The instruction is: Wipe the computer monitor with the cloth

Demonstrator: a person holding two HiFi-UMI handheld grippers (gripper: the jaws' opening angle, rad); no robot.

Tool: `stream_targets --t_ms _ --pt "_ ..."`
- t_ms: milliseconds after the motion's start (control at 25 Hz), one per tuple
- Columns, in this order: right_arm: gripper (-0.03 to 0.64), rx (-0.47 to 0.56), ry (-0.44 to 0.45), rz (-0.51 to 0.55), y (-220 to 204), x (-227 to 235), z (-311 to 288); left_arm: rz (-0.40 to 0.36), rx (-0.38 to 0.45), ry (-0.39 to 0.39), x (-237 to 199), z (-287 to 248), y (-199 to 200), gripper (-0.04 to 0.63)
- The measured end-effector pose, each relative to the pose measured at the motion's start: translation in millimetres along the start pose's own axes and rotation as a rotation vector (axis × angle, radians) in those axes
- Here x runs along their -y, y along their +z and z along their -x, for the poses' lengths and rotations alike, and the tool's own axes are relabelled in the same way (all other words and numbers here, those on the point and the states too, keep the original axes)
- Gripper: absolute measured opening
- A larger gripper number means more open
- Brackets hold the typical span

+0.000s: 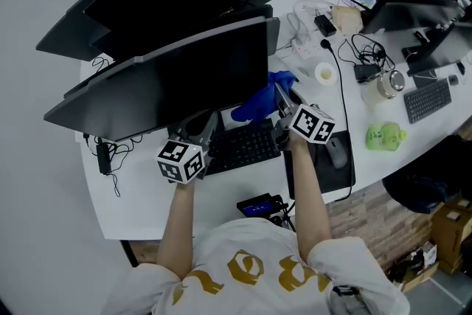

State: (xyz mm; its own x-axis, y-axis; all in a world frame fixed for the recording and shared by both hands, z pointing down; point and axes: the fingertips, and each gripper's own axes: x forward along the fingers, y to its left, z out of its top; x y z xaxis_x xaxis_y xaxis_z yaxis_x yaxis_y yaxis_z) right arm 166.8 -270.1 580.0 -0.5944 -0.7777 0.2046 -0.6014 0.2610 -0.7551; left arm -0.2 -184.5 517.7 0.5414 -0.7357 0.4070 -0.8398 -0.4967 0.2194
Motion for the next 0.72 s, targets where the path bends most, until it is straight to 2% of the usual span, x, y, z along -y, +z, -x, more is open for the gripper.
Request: stream_targets --t_ms 240,720 --pt "0.123 -0.018 -0.035 -0.055 -18.1 20.4 -0.7 0.019 -0.010 0.020 -6.9 3.0 -6.0 0.000" --pt "0.123 0.021 -0.033 -0.212 -32.6 33.0 -0.8 0.034 -0.046 0.060 -15.9 15.2 -16.0 0.000"
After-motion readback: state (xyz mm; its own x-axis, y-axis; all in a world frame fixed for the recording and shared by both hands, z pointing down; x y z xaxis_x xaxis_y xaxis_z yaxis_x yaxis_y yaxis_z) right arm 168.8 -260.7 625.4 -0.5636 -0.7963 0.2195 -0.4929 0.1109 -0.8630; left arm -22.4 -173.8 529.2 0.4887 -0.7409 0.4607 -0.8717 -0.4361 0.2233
